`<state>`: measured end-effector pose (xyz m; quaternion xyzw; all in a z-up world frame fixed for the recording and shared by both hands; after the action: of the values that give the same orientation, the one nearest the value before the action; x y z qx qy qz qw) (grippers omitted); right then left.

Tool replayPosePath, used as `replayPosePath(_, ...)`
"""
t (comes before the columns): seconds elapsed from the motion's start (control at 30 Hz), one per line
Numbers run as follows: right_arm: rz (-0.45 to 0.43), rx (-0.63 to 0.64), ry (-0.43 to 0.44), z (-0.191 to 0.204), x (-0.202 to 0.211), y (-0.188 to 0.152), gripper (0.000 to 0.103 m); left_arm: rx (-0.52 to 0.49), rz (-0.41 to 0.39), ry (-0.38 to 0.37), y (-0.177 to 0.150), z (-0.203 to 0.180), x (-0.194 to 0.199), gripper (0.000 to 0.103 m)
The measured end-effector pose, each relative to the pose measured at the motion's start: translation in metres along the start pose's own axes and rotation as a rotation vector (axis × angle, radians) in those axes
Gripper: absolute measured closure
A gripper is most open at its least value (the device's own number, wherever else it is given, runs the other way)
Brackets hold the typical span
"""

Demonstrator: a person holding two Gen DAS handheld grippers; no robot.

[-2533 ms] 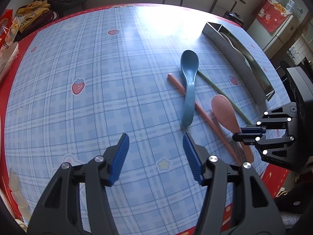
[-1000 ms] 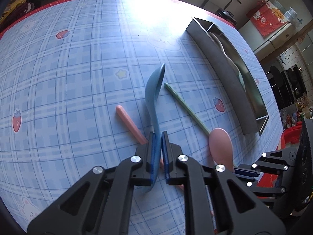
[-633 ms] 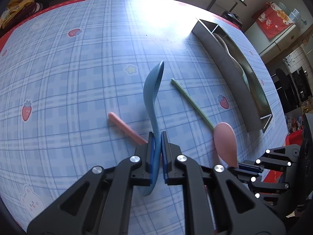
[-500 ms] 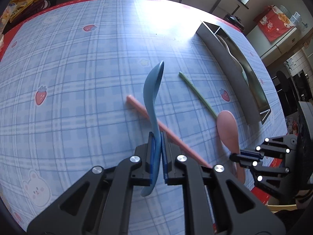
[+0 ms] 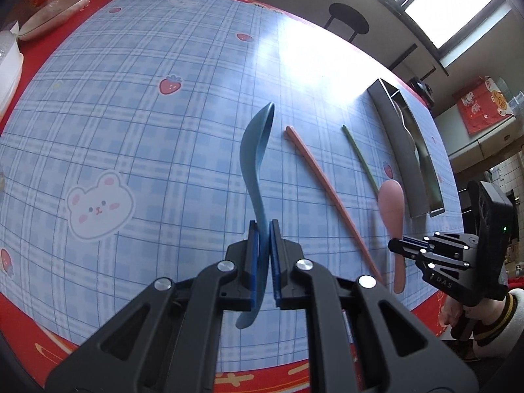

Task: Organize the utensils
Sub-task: 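Carry the blue and pink spoons over the steel tray with both tools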

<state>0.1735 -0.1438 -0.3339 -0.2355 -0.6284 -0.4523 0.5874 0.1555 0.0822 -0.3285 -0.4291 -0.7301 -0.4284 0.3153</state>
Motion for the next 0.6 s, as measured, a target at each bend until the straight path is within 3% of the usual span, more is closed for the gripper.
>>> replayPosePath(0.27,-0.052,-0.016,0.000,-0.016,0.031,0.007,0.097,-0.110,0.012,0.015,0.014,-0.022,0.010,0.092)
replayPosePath(0.6,-0.096,-0.028,-0.075,-0.074,0.064,0.025,0.097,-0.327,0.043,-0.025,0.043,-0.099,-0.008,0.092)
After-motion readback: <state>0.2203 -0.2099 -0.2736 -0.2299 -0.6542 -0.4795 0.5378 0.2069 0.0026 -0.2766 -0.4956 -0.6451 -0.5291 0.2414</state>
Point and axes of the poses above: each gripper's, at about its wrist camera, not at the fingertips, and x roughly against the way its jaws point, z to its left, y to its top, the point moved 6 cm from there along -x, roughly the way its jaws point, and after that the axes turned 6 degrees about -y, right-handed, at the moved point
